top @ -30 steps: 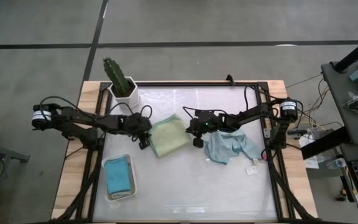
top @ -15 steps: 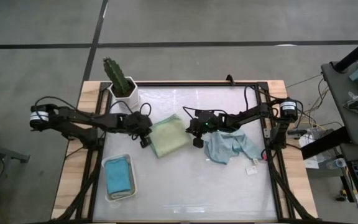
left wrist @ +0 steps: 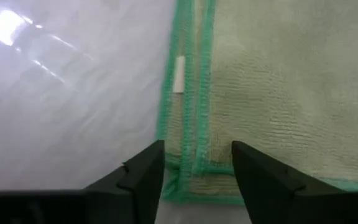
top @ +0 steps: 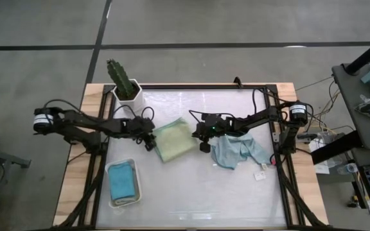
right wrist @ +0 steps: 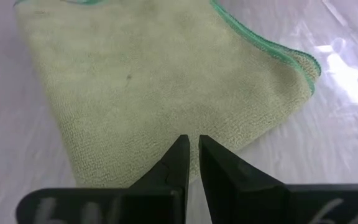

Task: Fold microfiber towels
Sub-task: Fold the green microfiber towel

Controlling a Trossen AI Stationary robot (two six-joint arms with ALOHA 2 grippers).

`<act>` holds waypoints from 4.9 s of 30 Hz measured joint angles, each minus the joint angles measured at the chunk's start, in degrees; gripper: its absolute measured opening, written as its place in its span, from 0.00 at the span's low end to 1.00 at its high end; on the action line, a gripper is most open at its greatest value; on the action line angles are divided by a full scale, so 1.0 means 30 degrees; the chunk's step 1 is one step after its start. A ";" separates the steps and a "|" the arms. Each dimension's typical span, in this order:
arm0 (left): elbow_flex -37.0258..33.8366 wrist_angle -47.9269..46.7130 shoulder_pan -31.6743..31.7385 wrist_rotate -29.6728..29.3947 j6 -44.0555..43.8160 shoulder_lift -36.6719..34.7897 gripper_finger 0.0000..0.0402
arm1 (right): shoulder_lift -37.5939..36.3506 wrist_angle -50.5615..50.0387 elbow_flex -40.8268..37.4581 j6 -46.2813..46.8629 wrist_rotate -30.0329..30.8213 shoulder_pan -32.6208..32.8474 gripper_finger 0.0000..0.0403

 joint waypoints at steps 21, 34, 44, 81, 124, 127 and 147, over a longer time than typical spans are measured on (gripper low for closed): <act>0.0079 0.0334 -0.0006 0.1450 0.0641 -0.0010 0.16 | 0.0000 0.0028 0.0000 0.0000 0.0000 0.0000 0.07; 0.0079 0.0329 -0.0006 0.1420 0.0622 -0.0054 0.30 | 0.0000 0.0024 0.0000 0.0000 0.0000 0.0000 0.07; 0.0276 0.0298 -0.0006 0.1311 0.1520 -0.0139 0.37 | 0.0000 0.0109 0.0000 0.0759 0.0000 -0.0007 0.07; 0.1164 0.0059 -0.5565 0.0284 -0.0522 0.1403 0.37 | 0.3213 -0.8620 0.6885 0.8029 -0.5858 -0.2222 0.48; 0.1078 0.4609 -0.5664 -0.1490 -0.0869 0.4013 0.37 | 0.1435 -1.8205 1.0744 0.4612 0.0882 -0.1910 0.03; 0.1124 0.6404 -0.5654 -0.1929 -0.0534 0.5224 0.37 | 0.1464 -1.8191 1.1149 0.4623 0.1298 -0.1398 0.03; 0.1128 0.9458 -0.5638 -0.2738 0.0097 0.6955 0.37 | 0.2471 -1.4322 1.1562 0.6518 0.2171 0.1552 0.03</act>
